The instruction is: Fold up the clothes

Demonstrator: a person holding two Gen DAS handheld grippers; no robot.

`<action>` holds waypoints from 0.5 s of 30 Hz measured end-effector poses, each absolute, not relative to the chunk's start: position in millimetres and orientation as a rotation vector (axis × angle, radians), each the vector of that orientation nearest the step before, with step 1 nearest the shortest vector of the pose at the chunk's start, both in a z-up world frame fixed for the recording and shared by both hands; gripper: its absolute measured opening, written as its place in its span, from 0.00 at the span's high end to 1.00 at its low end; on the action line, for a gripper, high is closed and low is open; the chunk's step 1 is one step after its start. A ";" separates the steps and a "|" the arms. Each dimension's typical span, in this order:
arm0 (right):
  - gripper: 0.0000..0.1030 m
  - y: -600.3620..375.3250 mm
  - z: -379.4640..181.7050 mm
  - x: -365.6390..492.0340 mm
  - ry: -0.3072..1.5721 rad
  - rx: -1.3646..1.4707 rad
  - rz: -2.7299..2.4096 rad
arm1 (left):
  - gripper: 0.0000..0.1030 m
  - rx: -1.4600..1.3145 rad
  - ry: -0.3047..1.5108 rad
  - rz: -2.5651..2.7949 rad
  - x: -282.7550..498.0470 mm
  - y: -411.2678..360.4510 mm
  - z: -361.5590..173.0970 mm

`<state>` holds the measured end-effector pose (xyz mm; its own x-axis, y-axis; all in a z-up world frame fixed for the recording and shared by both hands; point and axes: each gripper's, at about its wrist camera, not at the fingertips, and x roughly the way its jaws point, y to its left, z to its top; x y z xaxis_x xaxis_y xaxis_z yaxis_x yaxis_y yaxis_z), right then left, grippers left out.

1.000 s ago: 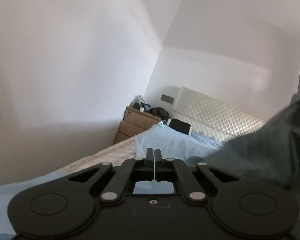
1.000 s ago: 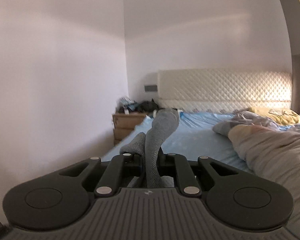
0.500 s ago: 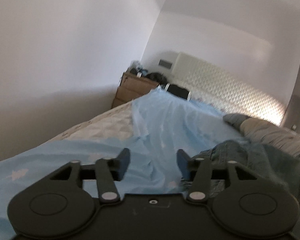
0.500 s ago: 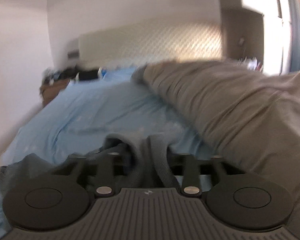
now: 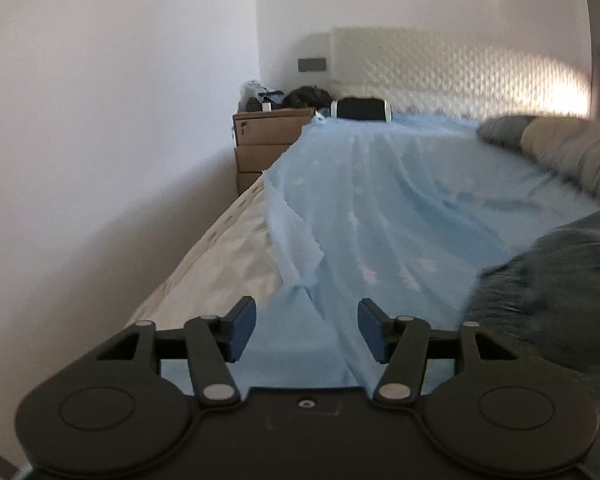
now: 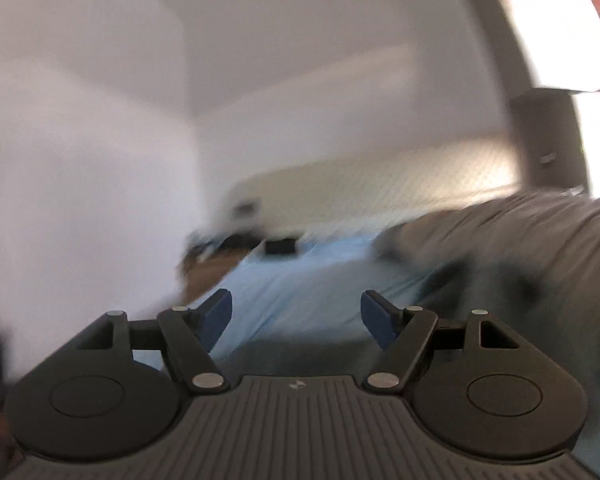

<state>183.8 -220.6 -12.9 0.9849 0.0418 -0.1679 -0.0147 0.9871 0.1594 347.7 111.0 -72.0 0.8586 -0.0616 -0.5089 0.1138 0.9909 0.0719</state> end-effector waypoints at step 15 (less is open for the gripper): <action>0.30 -218.8 -28.8 208.3 0.238 0.106 0.057 | 0.99 0.079 0.637 0.065 447.2 156.2 -99.6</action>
<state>208.3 -218.8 -28.8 0.9703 0.0690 -0.2320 -0.0440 0.9928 0.1112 447.2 156.2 -99.6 0.8022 0.0851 -0.5909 -0.0364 0.9949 0.0939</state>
